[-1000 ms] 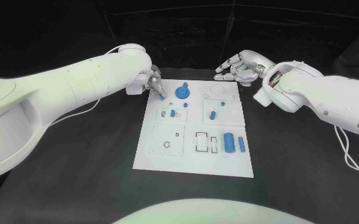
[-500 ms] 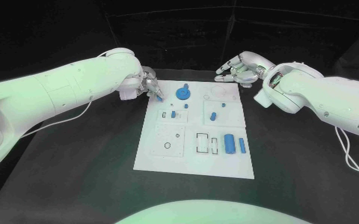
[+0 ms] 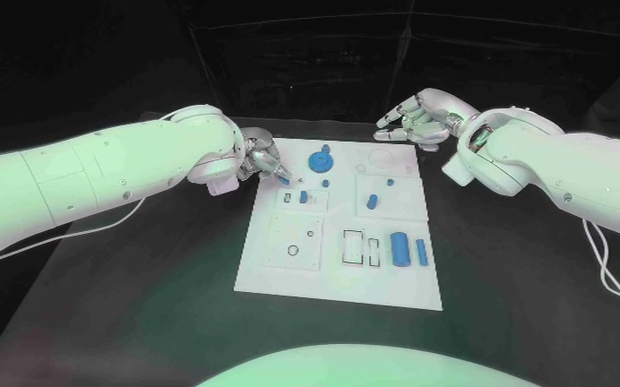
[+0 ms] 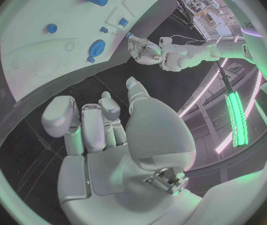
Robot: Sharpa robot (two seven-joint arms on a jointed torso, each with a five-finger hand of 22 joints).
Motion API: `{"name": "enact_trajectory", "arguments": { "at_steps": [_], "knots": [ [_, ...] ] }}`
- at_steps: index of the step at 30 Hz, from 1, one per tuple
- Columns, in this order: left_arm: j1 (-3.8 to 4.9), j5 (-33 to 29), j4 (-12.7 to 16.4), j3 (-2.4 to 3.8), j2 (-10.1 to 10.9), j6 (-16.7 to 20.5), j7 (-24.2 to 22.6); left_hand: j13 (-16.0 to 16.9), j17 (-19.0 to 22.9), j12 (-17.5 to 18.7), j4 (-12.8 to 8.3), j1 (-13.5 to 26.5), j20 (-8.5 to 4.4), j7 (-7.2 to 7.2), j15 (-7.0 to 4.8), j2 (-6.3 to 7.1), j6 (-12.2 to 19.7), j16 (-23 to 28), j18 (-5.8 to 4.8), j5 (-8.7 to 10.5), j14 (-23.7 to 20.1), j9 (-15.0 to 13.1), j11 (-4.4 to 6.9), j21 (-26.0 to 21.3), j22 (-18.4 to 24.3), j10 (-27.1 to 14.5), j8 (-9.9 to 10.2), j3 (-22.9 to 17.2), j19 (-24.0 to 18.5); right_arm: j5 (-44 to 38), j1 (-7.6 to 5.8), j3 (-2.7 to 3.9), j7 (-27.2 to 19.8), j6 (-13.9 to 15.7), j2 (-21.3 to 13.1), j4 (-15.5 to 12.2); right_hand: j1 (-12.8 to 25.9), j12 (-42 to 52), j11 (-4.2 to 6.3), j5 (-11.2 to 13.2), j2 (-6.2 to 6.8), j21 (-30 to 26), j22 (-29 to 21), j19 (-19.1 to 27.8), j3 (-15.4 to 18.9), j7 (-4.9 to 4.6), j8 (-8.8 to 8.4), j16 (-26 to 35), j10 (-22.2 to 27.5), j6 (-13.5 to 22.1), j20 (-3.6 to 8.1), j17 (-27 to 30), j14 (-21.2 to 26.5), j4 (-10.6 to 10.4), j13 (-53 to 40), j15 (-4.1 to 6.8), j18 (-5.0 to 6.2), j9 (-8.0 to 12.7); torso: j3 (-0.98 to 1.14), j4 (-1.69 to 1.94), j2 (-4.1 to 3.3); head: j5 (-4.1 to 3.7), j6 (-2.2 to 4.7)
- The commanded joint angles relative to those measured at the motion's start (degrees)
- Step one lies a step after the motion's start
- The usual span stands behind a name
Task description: Assemble the parts on the task board
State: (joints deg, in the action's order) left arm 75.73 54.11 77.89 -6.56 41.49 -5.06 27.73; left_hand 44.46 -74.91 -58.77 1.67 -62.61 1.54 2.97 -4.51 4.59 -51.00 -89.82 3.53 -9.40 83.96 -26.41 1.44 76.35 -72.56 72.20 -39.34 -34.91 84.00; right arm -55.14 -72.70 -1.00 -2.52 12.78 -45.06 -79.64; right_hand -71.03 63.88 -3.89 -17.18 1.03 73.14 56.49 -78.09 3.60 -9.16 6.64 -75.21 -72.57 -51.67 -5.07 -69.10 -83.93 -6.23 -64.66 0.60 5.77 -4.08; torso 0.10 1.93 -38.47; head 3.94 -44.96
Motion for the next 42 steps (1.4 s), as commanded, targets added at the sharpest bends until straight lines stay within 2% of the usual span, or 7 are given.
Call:
{"name": "enact_trajectory", "arguments": {
  "at_steps": [1,8,16,33,42],
  "knots": [
    [-0.37,1.2,1.4,-0.15,0.6,3.8,-1.5,0.0,-15.1,-0.2,-8.2,0.4,-0.34,-0.11,-0.46,-0.15,-0.3,-0.2,0.25,-0.26,6.0,0.0,0.11,0.4,-0.1,0.7,-0.3,-8.5,0.9,-0.1,-0.1,0.04,-0.2,-0.4,0.1,0.1,0.0,-0.1,0.11,-0.3,-0.46,-0.4,-0.1,0.1,0.4,0.27,0.36,0.4,0.4,0.0,0.13,0.0,-1.7,0.0,0.0,0.33,0.3,0.0,0.0,0.11,0.06,0.11,-0.06],
    [-1.27,3.7,3.1,-0.36,1.3,3.7,-1.0,0.2,-15.1,-0.3,-8.2,0.5,-0.35,-0.12,-0.48,-0.11,-0.3,-0.2,0.25,-0.4,6.0,0.0,0.13,0.3,-0.1,0.8,-0.4,-8.7,0.9,-0.1,-0.1,0.04,-0.2,-0.4,0.1,0.1,0.0,-0.1,0.11,-0.3,-0.46,-0.4,-0.1,0.1,0.4,0.27,0.36,0.4,0.4,0.0,0.13,0.0,-1.7,0.0,0.0,0.33,0.3,0.0,-0.03,0.05,0.0,0.15,-0.2],
    [-1.94,5.6,3.4,-0.47,0.9,2.9,-0.1,0.3,-15.1,-0.4,-8.3,0.5,-0.35,-0.13,-0.48,-0.08,-0.4,-0.2,0.26,-0.45,6.0,0.0,0.14,0.3,0.0,0.9,-0.4,-8.7,0.9,-0.1,-0.09,0.04,-0.3,-0.4,0.2,0.2,0.0,-0.1,0.11,-0.3,-0.46,-0.4,-0.1,0.1,0.4,0.27,0.36,0.4,0.4,0.0,0.13,0.0,-1.7,0.0,0.0,0.33,0.3,0.0,0.0,0.04,0.01,0.15,-0.37],
    [-2.11,7.0,2.6,-1.75,-0.1,-0.1,2.5,0.4,-15.1,-0.5,-8.3,0.6,-0.36,-0.15,-0.5,-0.02,-0.4,-0.2,0.26,-0.55,6.0,0.0,0.16,0.3,-0.1,1.0,-0.4,-8.8,0.9,-0.1,-0.08,0.04,-0.4,-0.4,0.3,0.2,0.0,-0.1,0.11,-0.3,-0.46,-0.4,-0.1,0.1,0.4,0.27,0.36,0.4,0.4,0.0,0.13,0.0,-1.7,0.0,0.0,0.33,0.3,0.0,0.01,0.05,0.01,0.19,-0.67],
    [-2.17,7.1,2.2,-2.04,-0.6,-0.6,2.8,0.4,-15.1,-0.5,-8.4,0.6,-0.37,-0.16,-0.5,0.03,-0.4,-0.2,0.26,-0.58,6.0,0.0,0.17,0.3,-0.1,1.0,-0.4,-8.8,0.9,-0.2,-0.08,0.04,-0.5,-0.5,0.3,0.2,0.0,-0.1,0.11,-0.3,-0.46,-0.4,-0.1,0.1,0.4,0.27,0.36,0.4,0.4,0.0,0.13,0.0,-1.7,0.0,0.0,0.33,0.3,0.0,0.02,0.04,0.04,0.19,-0.8]
  ]
}}
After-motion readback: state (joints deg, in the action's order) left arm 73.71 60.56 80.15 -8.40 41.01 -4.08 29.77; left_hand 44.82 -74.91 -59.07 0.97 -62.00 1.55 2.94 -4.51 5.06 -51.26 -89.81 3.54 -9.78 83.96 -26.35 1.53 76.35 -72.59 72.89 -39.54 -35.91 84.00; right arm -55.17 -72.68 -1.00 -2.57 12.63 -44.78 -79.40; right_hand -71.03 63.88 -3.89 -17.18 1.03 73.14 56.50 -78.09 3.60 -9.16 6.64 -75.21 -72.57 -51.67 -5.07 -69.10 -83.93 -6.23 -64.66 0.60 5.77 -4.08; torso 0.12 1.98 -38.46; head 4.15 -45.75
